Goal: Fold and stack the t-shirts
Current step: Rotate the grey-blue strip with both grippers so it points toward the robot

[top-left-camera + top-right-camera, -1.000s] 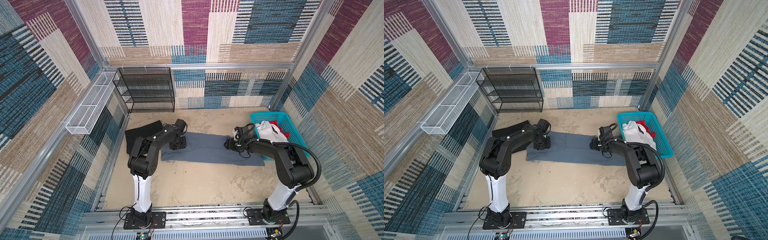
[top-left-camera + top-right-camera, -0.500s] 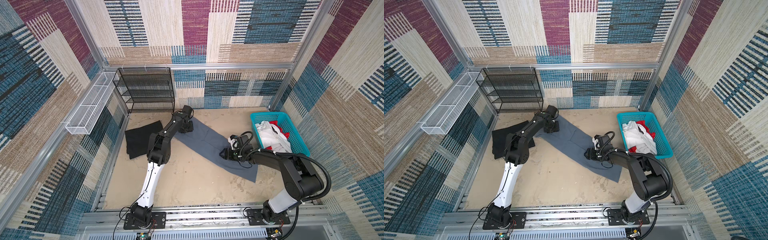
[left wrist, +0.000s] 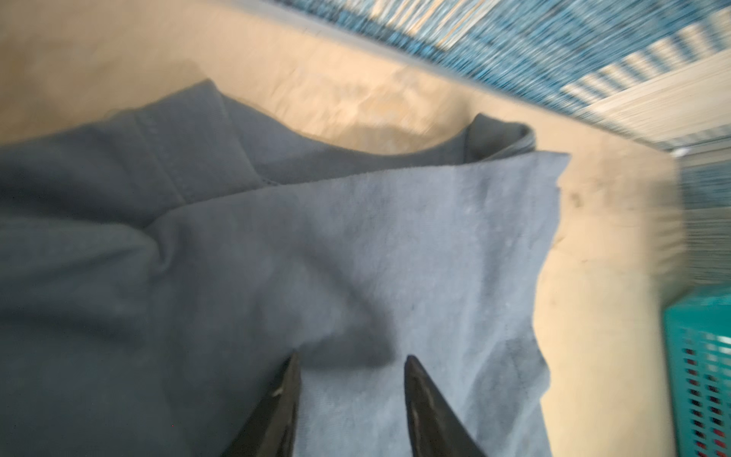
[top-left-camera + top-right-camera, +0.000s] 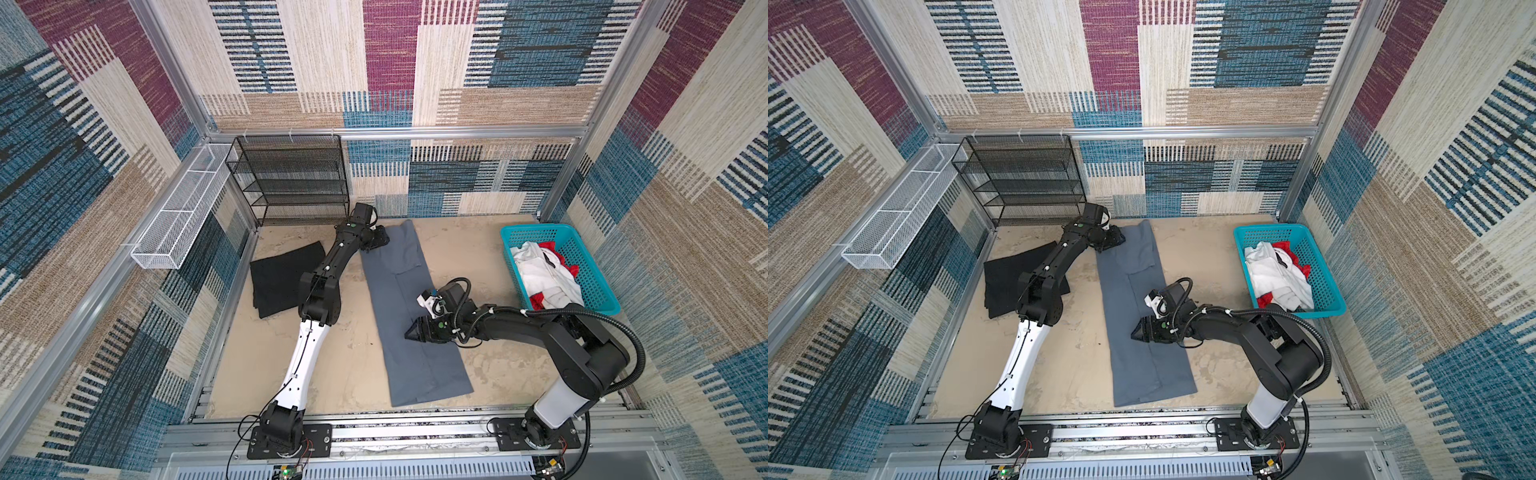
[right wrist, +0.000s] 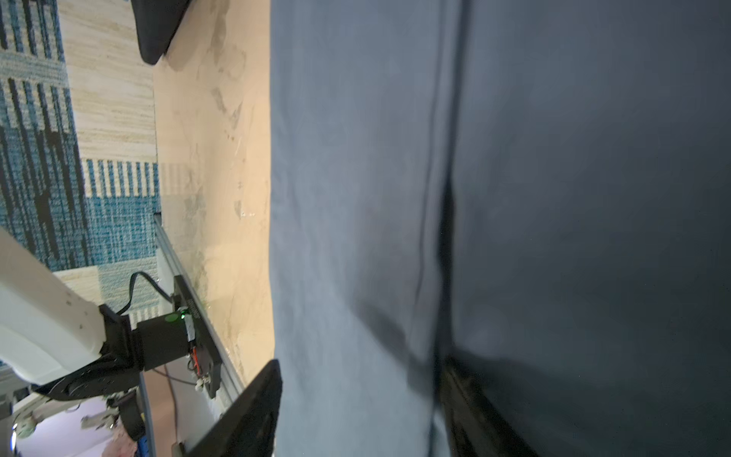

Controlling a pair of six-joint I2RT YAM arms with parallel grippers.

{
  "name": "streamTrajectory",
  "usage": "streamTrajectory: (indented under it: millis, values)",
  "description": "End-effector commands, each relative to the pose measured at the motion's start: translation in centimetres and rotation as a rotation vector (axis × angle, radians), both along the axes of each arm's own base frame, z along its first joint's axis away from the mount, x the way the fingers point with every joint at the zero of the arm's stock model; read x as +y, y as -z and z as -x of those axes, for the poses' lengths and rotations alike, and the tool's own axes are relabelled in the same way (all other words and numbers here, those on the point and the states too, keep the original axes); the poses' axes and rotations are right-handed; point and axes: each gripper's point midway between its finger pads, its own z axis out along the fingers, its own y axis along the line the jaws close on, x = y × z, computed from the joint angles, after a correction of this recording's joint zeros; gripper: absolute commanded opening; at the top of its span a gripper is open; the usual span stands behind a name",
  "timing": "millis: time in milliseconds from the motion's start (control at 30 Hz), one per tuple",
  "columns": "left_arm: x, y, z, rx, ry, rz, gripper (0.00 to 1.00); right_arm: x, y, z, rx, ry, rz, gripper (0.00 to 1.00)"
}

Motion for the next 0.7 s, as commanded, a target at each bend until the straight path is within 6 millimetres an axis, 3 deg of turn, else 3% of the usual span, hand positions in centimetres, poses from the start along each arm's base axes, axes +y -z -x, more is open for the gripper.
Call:
streamTrajectory:
  millis: [0, 133, 267, 467, 567, 667]
  values:
    - [-1.3, -0.6, -0.9, -0.03, 0.021, 0.111, 0.47, 1.0, -2.6, -0.9, -0.027, -0.008, -0.04, 0.66]
    - [-2.9, -6.3, -0.8, -0.142, 0.097, 0.165, 0.47, 0.0, -6.2, -4.4, -0.184, 0.071, 0.067, 0.68]
    - [-2.7, -9.5, 3.3, -0.12, 0.115, 0.029, 0.47, -2.7, -7.2, -5.7, -0.246, 0.176, 0.186, 0.66]
    - [0.6, -7.6, 13.9, 0.078, 0.041, -0.142, 0.46, -6.5, -6.1, -5.5, -0.271, 0.258, 0.294, 0.66]
    - [0.6, -6.0, 19.9, 0.129, 0.062, -0.193, 0.46, -6.6, -5.2, -4.5, -0.267, 0.229, 0.269, 0.65]
    - [0.4, -4.4, 23.6, 0.157, 0.07, -0.237, 0.46, -6.1, -3.6, -3.3, -0.232, 0.174, 0.236, 0.64]
